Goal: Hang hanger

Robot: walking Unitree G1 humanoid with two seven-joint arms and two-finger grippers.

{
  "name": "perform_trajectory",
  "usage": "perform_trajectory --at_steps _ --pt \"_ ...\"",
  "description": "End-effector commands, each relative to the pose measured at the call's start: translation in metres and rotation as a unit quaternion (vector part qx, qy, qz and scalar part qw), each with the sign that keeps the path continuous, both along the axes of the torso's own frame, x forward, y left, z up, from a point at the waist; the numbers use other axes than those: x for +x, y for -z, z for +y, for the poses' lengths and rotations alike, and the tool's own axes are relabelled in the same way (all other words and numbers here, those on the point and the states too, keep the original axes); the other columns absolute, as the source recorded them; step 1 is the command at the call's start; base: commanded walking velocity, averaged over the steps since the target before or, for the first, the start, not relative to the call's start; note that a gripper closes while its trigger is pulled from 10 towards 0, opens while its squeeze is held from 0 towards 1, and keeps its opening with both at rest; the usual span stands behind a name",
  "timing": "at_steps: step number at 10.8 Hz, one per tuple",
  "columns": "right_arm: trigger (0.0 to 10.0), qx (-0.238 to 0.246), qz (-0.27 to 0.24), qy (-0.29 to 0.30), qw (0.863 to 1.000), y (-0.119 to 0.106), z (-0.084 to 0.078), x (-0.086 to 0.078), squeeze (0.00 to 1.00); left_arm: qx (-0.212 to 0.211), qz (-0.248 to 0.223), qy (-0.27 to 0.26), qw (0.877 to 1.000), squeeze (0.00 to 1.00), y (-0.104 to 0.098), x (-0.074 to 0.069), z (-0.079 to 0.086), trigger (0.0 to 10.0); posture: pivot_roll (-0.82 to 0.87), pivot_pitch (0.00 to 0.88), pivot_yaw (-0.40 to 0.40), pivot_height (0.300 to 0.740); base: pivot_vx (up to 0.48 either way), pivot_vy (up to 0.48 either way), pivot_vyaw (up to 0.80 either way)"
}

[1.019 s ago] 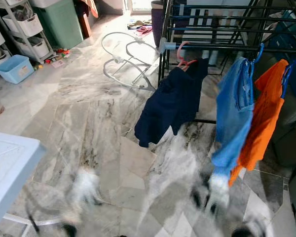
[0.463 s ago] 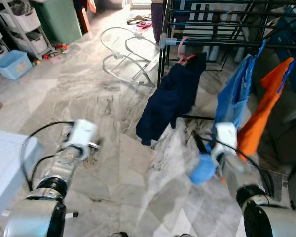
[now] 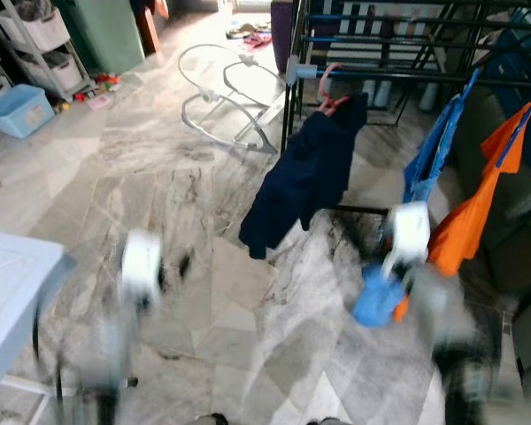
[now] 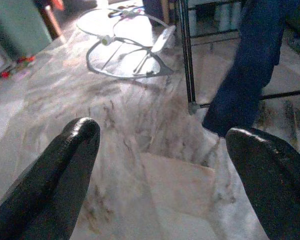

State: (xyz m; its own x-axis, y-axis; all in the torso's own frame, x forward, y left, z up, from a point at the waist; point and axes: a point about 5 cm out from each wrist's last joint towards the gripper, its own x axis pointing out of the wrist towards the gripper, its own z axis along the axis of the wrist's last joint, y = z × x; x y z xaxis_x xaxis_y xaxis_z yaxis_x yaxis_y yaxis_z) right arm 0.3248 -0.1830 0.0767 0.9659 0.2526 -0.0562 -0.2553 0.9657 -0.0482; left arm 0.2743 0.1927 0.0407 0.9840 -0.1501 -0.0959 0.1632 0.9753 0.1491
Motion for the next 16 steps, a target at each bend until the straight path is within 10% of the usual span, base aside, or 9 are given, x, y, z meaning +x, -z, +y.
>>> perform_trajectory --at_steps 1,4,10,16 --pt "10.0 0.003 -0.011 0.008 1.0 0.002 0.002 -0.006 0.0 0.003 -0.017 -0.014 1.0 0.0 -0.002 -0.008 -0.001 10.0 -0.12 0.155 0.033 0.74 0.0 0.0 0.0" --pt "10.0 0.012 0.024 0.082 0.996 0.032 -0.003 -0.036 0.0 -0.015 0.044 -0.065 0.997 0.0 0.032 -0.033 -0.022 10.0 -0.13 0.101 -0.013 0.74 0.0 0.0 0.0" --pt "10.0 -0.027 0.026 0.046 0.998 0.031 0.021 -0.019 0.0 -0.005 0.026 -0.008 1.0 0.0 0.011 0.021 -0.061 10.0 -0.2 0.0 0.027 0.74 0.0 0.0 0.0" --pt "10.0 -0.005 0.035 0.014 0.999 0.034 0.056 -0.012 0.0 -0.015 0.032 -0.074 0.997 0.0 0.012 0.028 -0.035 10.0 -0.17 0.0 0.053 0.74 0.0 0.0 0.0"
